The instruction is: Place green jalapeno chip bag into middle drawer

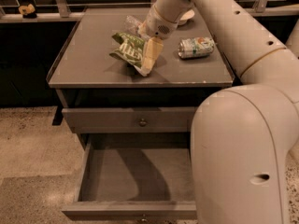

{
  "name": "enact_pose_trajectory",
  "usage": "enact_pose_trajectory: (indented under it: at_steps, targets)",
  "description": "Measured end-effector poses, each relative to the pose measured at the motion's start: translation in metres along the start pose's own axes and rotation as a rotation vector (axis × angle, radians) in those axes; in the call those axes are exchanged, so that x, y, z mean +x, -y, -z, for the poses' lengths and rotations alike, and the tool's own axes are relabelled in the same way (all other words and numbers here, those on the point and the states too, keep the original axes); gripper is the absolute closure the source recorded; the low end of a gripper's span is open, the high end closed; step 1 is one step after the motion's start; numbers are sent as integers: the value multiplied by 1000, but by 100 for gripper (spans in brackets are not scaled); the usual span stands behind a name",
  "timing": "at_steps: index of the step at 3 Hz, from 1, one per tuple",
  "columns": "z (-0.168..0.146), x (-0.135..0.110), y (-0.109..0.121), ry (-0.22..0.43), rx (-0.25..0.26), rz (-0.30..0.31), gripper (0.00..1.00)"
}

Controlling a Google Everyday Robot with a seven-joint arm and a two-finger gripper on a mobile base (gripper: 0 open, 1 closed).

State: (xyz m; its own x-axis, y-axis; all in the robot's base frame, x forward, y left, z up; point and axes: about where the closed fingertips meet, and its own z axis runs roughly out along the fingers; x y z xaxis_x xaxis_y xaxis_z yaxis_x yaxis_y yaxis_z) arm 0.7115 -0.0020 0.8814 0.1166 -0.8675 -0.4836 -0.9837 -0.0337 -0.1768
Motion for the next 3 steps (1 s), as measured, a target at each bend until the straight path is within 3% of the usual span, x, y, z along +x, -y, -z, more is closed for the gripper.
enact_pose_trajectory:
  at_steps: [1,2,3]
  targets:
    - [-31,9,-18,-61,-39,-33,0]
    - [-45,22,-32,-78,-35,-74,0]
    - [-61,17,-33,-94,-71,-21,0]
